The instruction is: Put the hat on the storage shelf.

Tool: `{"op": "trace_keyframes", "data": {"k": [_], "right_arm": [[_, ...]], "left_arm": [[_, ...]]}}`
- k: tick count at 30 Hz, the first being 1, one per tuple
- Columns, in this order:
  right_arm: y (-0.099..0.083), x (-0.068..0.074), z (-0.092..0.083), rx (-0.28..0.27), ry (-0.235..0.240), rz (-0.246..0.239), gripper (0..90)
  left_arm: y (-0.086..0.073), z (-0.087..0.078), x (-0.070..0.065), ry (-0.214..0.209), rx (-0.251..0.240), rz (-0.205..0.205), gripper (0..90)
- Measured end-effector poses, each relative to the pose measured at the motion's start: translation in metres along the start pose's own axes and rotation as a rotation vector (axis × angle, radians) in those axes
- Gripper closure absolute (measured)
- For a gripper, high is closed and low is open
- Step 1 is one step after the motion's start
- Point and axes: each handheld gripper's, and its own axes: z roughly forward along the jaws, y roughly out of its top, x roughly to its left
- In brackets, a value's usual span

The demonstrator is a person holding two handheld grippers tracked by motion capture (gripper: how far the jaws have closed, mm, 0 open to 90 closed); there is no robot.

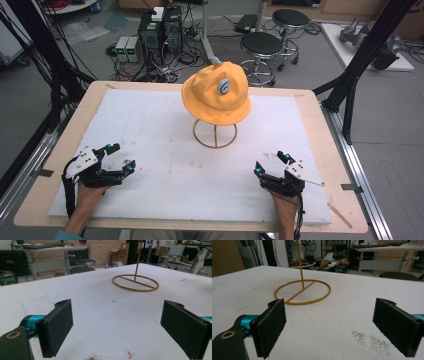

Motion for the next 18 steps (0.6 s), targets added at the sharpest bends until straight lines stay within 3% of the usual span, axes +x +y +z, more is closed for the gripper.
{"op": "trace_keyframes", "data": {"k": [9, 18], "right_arm": [[-0.0001, -0.0005, -0.0001, -0.003, 0.004, 0.009, 10.4], [-0.0003, -0.0004, -0.0007, -0.009, 0.001, 0.007, 10.4]], "left_arm": [[-0.0016, -0.0023, -0.0017, 0.03, -0.023, 0.006, 11.4], [-0.002, -0.0028, -0.0018, 0.023, -0.027, 0.01, 11.5]]}}
